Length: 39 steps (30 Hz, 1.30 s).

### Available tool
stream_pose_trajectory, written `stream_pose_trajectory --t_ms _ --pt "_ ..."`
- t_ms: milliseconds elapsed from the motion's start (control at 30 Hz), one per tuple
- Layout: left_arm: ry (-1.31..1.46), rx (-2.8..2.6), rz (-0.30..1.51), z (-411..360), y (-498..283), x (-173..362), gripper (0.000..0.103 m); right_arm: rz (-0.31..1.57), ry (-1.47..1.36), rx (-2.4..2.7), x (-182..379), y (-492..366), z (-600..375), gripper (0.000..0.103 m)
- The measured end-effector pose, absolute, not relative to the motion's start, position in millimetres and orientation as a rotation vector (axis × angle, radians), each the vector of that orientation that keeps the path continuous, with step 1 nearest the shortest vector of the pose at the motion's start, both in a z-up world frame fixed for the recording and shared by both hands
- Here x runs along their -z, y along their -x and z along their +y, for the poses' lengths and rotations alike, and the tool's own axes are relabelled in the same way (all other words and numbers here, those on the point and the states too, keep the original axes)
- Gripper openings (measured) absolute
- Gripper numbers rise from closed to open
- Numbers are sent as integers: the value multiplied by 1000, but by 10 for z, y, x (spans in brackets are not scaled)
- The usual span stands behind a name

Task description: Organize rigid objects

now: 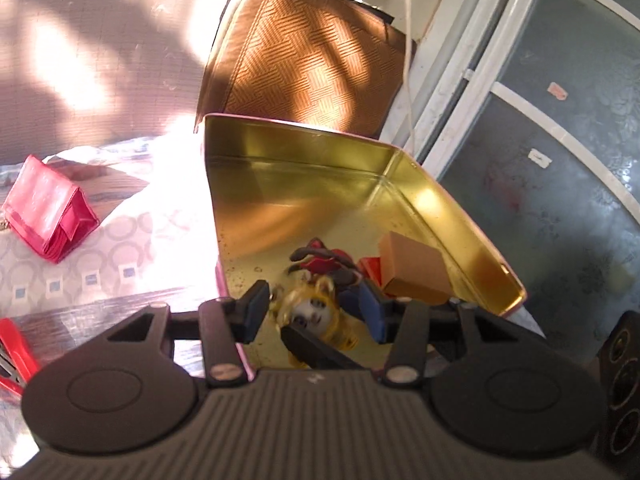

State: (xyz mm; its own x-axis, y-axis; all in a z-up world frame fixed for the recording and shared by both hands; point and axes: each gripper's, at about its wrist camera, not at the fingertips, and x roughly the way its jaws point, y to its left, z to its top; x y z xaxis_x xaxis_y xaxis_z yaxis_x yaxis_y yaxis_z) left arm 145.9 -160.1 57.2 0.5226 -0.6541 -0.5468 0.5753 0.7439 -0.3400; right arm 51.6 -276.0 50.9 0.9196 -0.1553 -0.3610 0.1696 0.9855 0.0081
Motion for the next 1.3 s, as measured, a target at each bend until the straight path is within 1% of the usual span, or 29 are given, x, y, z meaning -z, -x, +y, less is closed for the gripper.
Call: stream_pose_trajectory --t_ms 100,167,333,500,633,733,800,833,867,967,1000,1033,1067,1100,1133,1167,1200,1300 --pt "153 732 697 -1494 -1419 -600 53 343 -69 170 -523 -436 -2754 43" --pt "171 735 644 -1333 -1315 -693 53 309 -84 170 -541 -303 -2701 43" --pt "240 697 529 -597 -929 -814 53 234 -128 115 -543 91 -2462 43" --pt "219 520 535 191 -613 -519 53 250 -90 -12 -576 49 -2064 43" --pt "237 262 579 1006 -526 -209 53 314 -49 -142 -545 -243 -1624 43" --pt "217 37 590 1571 -477 -91 53 365 -27 -247 -542 -551 -1231 44" --pt "250 -48 576 1860 -429 -49 53 397 -10 -327 -554 -829 -899 49" --pt "293 -59 553 2001 -386 -31 53 412 -18 -357 -572 -984 -756 54" --pt "368 -40 527 2131 -340 -9 53 431 -39 -383 -583 -1154 -615 57" --pt "421 -29 487 2181 -290 -20 53 493 -94 -413 -649 -1750 -204 58" --pt "409 -27 474 2153 -272 -36 53 499 -79 -418 -692 -1994 -93 61" --pt "392 -14 461 2105 -241 -51 53 519 -65 -442 -723 -2241 -7 74" --pt "381 -1 452 2084 -234 -63 53 545 -61 -468 -737 -2468 58 82" --pt "367 9 437 2060 -218 -72 53 564 -58 -474 -739 -2707 119 84" --pt "351 17 413 2043 -207 -64 53 581 -41 -474 -729 -2910 191 90" --pt "346 19 398 2036 -192 -73 53 605 -20 -487 -710 -3072 245 100" --pt "344 19 381 2051 -179 -68 54 650 4 -515 -659 -3276 318 102" --pt "359 13 365 2079 -174 -69 54 713 66 -497 -505 -3602 441 103"
